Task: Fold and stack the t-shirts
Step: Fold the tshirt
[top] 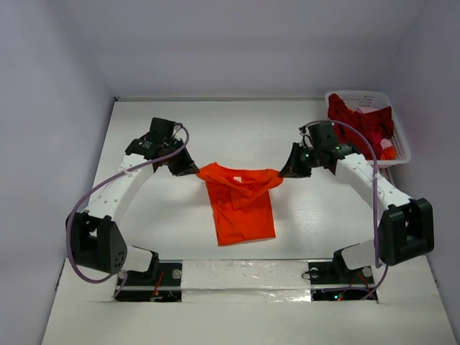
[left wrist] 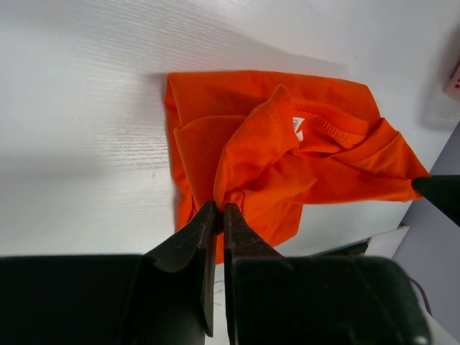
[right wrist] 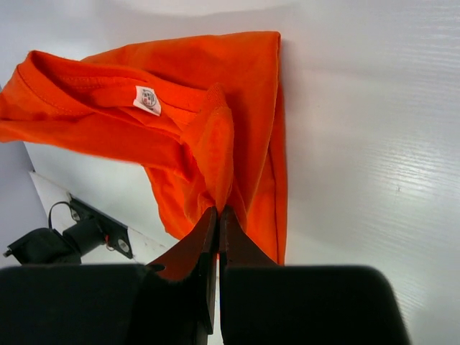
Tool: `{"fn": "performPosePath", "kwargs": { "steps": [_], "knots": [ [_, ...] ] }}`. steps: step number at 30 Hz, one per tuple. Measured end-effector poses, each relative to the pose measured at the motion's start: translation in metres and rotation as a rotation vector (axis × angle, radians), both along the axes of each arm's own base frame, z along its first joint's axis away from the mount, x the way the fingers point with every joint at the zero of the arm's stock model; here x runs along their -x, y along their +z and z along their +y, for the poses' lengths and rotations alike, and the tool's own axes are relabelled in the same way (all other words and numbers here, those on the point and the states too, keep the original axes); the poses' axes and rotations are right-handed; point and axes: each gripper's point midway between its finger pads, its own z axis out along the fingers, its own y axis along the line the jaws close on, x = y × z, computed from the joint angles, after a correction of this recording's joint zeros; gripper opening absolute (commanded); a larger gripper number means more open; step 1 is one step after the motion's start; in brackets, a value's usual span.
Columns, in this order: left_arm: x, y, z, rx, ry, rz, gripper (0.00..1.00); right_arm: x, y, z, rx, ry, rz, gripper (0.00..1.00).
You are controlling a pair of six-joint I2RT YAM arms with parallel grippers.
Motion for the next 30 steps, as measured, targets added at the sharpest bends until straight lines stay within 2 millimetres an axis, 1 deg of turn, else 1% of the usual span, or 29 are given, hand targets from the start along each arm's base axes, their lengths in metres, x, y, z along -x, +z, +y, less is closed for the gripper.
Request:
{"fn": "performPosePath", "kwargs": {
  "steps": [4,11,18,24,30],
  "knots": [
    [0.006,0.004,0.002,0.0,0.0,0.003,0.0,0.004,0.002,-0.001,-0.002,0.004,-0.005,0.0],
    [0.012,0.004,0.001,-0.003,-0.006,0.017,0.0,0.014,-0.007,-0.003,0.002,0.009,0.03,0.0],
    [0.016,0.012,-0.005,0.015,-0.02,0.016,0.0,0.02,-0.005,0.001,-0.005,0.026,0.035,0.0],
    [0.011,0.036,-0.015,0.045,-0.034,-0.025,0.0,0.03,0.009,0.001,-0.009,0.04,0.029,0.0],
    [0.008,0.052,-0.021,0.065,-0.044,-0.062,0.0,0.031,0.034,0.001,-0.015,0.057,-0.02,0.0]
  ]
}}
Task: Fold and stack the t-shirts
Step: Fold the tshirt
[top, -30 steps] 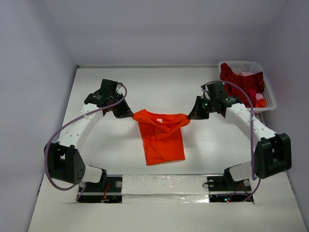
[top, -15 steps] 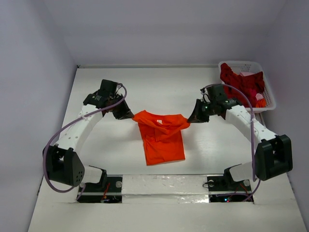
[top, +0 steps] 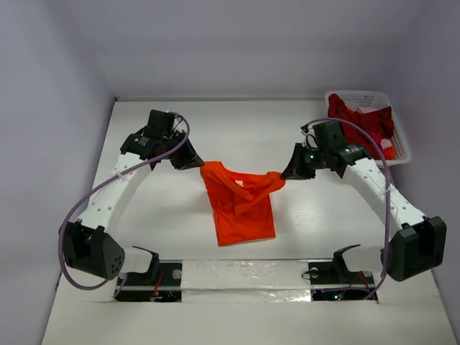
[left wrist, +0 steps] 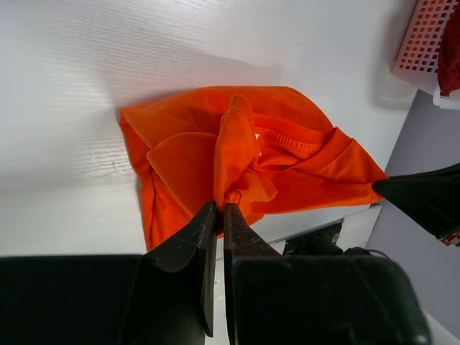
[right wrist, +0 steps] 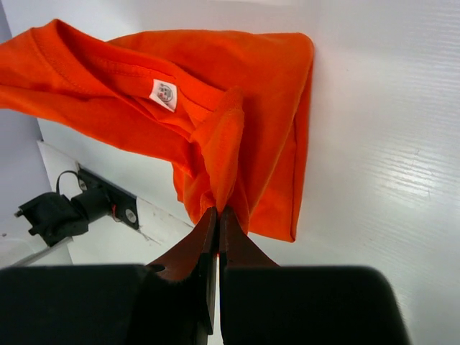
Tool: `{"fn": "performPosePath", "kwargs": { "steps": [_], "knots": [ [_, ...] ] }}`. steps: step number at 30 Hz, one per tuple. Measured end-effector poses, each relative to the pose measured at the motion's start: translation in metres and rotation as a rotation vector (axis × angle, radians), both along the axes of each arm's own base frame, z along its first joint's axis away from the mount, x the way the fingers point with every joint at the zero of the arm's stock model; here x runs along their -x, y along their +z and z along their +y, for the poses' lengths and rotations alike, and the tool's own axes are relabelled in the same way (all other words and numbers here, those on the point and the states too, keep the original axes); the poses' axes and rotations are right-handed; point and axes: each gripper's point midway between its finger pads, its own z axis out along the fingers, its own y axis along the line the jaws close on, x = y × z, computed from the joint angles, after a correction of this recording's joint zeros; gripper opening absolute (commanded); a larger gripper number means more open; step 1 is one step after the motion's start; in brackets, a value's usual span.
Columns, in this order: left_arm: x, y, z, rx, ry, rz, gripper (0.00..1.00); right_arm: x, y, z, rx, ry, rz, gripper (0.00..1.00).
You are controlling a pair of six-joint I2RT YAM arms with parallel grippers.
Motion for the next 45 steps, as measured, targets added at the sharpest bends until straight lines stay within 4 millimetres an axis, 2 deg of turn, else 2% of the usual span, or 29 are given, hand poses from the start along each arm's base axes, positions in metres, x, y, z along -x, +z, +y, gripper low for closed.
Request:
{"fn": "performPosePath", "kwargs": {
  "steps": [4,22,25,33,40,45],
  "knots": [
    [0.003,0.006,0.0,0.006,-0.001,-0.014,0.0,0.005,0.011,0.002,-0.002,0.023,-0.029,0.0],
    [0.025,0.023,0.002,0.031,-0.002,-0.041,0.0,0.031,0.021,-0.001,0.011,0.063,-0.042,0.0],
    [0.035,0.012,0.0,0.026,-0.015,-0.019,0.0,0.038,0.017,-0.003,0.016,0.068,-0.042,0.0],
    [0.069,-0.035,0.003,-0.014,-0.029,0.096,0.0,0.059,-0.014,-0.014,0.051,0.057,0.019,0.0],
    [0.096,-0.058,0.004,-0.047,-0.047,0.134,0.0,0.067,-0.025,-0.02,0.076,0.048,0.023,0.0],
    [0.12,-0.078,0.007,-0.061,-0.054,0.179,0.0,0.079,-0.047,-0.024,0.108,0.053,0.069,0.0]
  ]
}}
